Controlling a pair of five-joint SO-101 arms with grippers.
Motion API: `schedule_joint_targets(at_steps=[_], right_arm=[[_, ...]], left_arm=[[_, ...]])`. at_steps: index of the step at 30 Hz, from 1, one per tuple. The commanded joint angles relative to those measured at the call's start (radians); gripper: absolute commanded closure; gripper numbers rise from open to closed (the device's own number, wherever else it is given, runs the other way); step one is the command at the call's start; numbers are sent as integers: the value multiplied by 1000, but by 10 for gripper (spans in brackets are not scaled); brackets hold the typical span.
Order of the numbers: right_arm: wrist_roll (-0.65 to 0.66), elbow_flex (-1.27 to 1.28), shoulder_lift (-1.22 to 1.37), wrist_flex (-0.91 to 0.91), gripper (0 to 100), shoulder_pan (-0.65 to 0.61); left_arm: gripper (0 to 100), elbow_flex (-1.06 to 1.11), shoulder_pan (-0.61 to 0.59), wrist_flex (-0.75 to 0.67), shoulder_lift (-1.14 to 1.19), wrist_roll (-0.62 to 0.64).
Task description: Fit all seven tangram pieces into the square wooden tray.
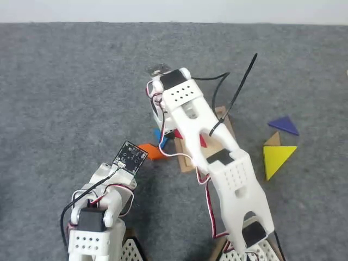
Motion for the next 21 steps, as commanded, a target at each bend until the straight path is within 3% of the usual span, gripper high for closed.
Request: schedule_joint_targets(at_steps=[1, 6, 15, 18, 21], right_arm=[[78, 120, -176, -47, 750, -59], [411, 374, -349, -165, 750, -7], [1181, 434, -371, -236, 750, 170], [1343, 437, -318, -226, 750, 173], [1415, 431, -251, -237, 750, 176]], left_arm=[[987, -12, -8, 3, -12, -12], [987, -12, -8, 3, -12, -12], [987, -12, -8, 3, -12, -12], [987, -12, -8, 3, -12, -12], [987, -12, -8, 3, -12, -12]])
